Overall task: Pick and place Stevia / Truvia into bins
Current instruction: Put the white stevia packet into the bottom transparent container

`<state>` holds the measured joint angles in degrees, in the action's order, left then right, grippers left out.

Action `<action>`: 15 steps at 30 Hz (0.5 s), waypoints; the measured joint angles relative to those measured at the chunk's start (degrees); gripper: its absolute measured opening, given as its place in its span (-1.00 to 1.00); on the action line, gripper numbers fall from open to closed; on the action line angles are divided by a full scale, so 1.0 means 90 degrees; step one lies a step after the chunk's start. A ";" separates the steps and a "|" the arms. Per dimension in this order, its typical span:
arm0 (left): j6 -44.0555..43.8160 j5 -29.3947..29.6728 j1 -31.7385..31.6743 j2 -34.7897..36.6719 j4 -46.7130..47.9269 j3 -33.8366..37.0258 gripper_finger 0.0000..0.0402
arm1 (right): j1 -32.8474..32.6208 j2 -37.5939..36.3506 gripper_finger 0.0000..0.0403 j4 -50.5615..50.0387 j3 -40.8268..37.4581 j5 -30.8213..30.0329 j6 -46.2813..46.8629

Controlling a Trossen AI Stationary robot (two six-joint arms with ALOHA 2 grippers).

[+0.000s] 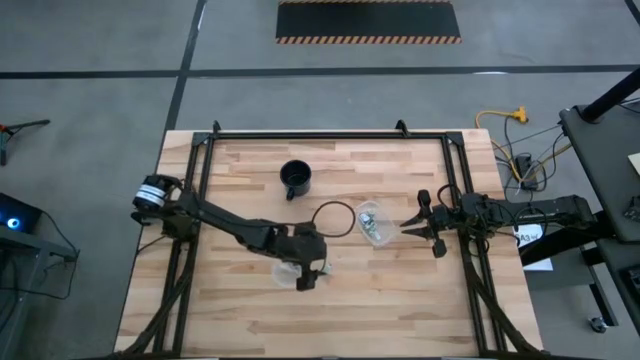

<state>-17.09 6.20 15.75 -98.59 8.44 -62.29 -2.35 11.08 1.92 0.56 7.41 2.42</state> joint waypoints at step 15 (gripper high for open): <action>0.0302 0.0037 0.0000 -0.1102 0.0182 -0.0469 0.47 | 0.0000 -0.0006 -0.66 -0.0001 -0.0002 0.0005 -0.0002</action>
<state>-14.37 6.52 15.75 -108.50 10.09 -66.51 -2.35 11.03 1.91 0.54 7.46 2.40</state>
